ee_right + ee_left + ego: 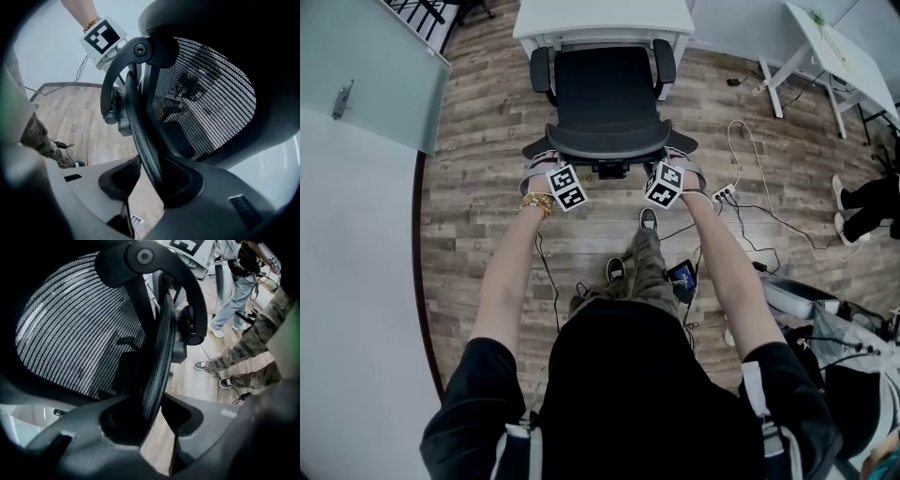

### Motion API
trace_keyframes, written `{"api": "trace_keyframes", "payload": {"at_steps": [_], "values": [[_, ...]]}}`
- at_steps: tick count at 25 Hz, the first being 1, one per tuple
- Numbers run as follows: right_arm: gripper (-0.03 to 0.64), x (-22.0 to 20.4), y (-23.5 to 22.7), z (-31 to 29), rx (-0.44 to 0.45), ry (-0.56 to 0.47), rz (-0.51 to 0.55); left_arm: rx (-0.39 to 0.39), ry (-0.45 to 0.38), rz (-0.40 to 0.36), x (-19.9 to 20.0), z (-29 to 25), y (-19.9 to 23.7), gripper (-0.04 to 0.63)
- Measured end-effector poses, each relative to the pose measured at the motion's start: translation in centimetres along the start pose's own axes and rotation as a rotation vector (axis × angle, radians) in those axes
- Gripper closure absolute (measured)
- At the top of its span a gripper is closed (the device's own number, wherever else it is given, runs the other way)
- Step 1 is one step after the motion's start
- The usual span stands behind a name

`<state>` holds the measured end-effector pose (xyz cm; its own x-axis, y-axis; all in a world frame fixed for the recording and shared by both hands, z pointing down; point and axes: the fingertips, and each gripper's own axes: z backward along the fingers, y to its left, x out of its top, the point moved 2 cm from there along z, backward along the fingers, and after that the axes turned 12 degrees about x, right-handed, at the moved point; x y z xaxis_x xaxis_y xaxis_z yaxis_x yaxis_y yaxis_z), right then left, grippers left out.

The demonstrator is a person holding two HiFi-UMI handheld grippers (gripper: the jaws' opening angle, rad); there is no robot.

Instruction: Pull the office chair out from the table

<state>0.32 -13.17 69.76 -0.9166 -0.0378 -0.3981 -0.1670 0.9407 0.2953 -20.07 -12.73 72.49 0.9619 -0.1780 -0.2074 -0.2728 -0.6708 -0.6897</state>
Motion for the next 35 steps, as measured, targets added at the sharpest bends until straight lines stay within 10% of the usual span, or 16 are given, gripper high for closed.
{"api": "trace_keyframes", "payload": {"at_steps": [35], "values": [[0.489,-0.2,4.8,1.8,-0.007,-0.010,-0.004,0.049,-0.061,-0.026,-0.8,3.8,-3.2,0.439]]}}
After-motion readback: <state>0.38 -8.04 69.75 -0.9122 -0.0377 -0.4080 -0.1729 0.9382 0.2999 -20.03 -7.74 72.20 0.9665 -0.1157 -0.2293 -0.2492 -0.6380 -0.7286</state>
